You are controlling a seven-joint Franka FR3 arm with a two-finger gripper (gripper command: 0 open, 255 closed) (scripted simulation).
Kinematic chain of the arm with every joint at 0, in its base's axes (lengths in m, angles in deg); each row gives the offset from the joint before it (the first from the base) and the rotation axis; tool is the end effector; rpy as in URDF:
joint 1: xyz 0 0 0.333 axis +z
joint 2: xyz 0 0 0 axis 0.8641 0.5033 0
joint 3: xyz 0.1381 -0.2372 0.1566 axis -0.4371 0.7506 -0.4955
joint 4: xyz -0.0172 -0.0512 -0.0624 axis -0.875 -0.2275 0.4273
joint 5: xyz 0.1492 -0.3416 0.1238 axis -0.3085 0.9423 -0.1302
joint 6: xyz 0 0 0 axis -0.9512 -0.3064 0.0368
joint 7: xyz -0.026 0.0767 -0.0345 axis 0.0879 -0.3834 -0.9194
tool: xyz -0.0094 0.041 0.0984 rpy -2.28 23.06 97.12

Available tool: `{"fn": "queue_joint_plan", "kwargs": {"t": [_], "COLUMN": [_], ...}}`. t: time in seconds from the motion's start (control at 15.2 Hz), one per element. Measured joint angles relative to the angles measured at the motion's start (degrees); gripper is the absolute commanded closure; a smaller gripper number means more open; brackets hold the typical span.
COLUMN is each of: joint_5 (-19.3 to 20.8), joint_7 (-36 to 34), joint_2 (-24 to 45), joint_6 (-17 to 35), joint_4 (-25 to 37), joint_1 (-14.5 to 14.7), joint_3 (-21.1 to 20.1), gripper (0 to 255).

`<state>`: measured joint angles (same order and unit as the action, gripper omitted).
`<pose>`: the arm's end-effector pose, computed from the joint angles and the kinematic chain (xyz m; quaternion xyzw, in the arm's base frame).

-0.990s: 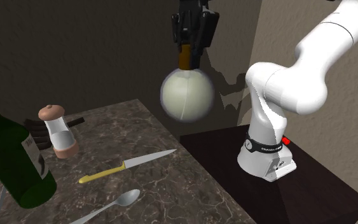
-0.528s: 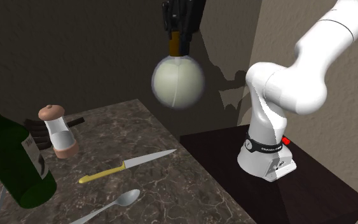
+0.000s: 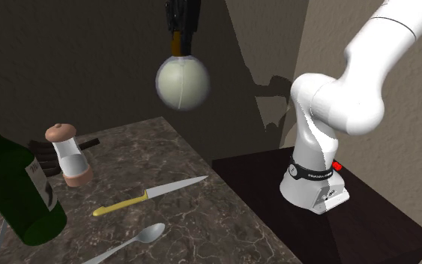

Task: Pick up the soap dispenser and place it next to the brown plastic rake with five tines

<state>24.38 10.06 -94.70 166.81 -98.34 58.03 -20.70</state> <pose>0.3591 -0.0844 0.6256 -0.9939 -0.1012 -0.0358 0.0263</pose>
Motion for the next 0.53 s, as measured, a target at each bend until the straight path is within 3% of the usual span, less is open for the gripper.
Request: {"fn": "queue_joint_plan", "kwargs": {"t": [0.53], "joint_5": [0.85], "joint_7": [10.17], "joint_2": [12.68], "joint_6": [1.64], "joint_4": [10.89], "joint_1": [-1.36], "joint_3": [8.55], "gripper": [255]}}
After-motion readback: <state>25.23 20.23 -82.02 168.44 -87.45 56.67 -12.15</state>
